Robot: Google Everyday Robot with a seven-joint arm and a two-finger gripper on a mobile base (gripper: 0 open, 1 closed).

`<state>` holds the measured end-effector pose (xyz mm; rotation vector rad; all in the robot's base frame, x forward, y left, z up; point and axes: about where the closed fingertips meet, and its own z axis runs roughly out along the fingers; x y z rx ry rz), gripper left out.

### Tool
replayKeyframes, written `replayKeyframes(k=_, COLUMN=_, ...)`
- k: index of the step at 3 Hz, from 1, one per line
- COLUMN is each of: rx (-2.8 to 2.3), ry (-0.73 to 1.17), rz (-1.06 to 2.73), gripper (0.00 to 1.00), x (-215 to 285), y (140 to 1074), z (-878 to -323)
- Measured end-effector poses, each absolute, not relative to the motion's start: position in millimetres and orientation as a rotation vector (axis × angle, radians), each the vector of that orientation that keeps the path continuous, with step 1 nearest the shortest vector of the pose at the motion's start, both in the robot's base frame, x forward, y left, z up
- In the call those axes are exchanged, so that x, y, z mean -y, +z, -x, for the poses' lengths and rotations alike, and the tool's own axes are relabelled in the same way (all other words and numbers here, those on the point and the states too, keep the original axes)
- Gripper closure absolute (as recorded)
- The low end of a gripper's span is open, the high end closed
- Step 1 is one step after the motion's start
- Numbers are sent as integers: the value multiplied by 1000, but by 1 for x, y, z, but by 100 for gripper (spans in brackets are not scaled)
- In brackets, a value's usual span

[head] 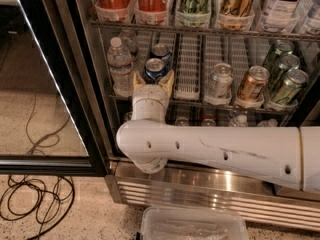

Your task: Pick pepsi can from middle shelf of fridge

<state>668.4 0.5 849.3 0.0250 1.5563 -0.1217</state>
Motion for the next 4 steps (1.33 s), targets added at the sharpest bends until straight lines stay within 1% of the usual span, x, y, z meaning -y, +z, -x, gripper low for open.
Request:
replayKeyframes(k=1, rx=-1556, ry=-121, rz=-19, gripper=50, x=-1, y=849, z=-668)
replayKeyframes(k=3, rx=-1555, ry=-121, rz=-19, gripper=96, x=-1, y=850, z=-668)
replayKeyframes(k=4, rx=-1538, ry=-87, rz=42, gripper=100, x=-5, y=858, z=-665)
